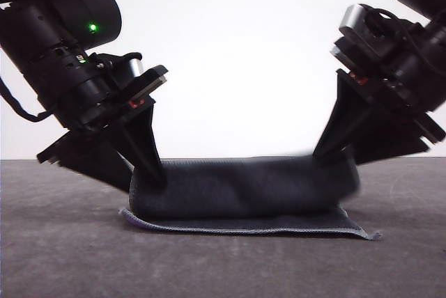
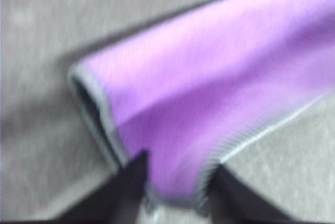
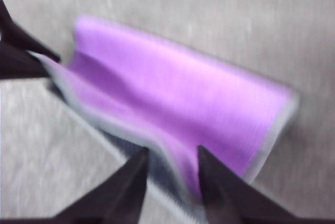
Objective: Fold clothes
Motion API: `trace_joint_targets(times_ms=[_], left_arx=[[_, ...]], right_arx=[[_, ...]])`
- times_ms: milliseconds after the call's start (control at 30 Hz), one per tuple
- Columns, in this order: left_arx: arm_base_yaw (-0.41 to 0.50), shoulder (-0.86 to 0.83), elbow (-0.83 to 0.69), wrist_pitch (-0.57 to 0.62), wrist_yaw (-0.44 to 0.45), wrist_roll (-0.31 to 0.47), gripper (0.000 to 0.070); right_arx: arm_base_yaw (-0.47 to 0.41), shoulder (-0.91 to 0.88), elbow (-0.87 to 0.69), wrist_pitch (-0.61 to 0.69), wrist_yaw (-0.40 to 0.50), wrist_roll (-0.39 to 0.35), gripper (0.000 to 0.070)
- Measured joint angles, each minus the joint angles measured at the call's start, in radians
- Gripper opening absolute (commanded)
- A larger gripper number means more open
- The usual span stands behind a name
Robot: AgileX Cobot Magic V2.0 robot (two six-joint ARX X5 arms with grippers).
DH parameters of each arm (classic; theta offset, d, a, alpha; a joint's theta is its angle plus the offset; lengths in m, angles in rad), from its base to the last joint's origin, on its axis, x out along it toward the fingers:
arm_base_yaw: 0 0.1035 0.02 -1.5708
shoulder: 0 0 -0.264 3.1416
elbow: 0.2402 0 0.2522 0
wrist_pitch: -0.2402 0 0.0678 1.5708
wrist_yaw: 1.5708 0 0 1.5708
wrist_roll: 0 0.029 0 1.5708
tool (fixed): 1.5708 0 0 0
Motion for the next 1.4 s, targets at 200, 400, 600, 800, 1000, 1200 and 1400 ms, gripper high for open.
trace_joint_targets(times_ms=[200, 400, 600, 800, 1000, 1200, 1400], left_arx=[[0.000, -0.070, -0.002, -0.100, 0.000, -0.013, 0.0319], [0.000, -0.250, -0.003, -0.190, -0.016, -0.013, 0.0315], [0.002, -0.463, -0.047, -0.223, -0.134, -0.011, 0.0308], [0.034, -0.709, -0.219, -0.164, -0.188, -0.027, 0.0308], [0.082, -0.925, -0.386, -0.151, -0.192, -0.063, 0.0308], [0.089, -1.035, -0.438, -0.163, -0.192, -0.087, 0.0308], [0.089, -1.059, -0.438, -0.160, -0.192, -0.090, 0.0308]], right_arx=[[0.000, -0.100, 0.000, -0.075, -0.023, 0.000, 0.0221], [0.000, -0.242, 0.000, -0.171, -0.023, 0.033, 0.0221], [0.000, -0.334, 0.000, -0.239, -0.021, 0.119, 0.0220], [-0.016, -0.340, 0.000, -0.296, -0.021, 0.203, 0.0222], [-0.067, -0.334, 0.000, -0.334, -0.020, 0.250, 0.0289], [-0.139, -0.237, 0.000, -0.318, -0.022, 0.240, 0.0418], [-0.164, -0.068, 0.000, -0.193, -0.063, 0.192, 0.0417]])
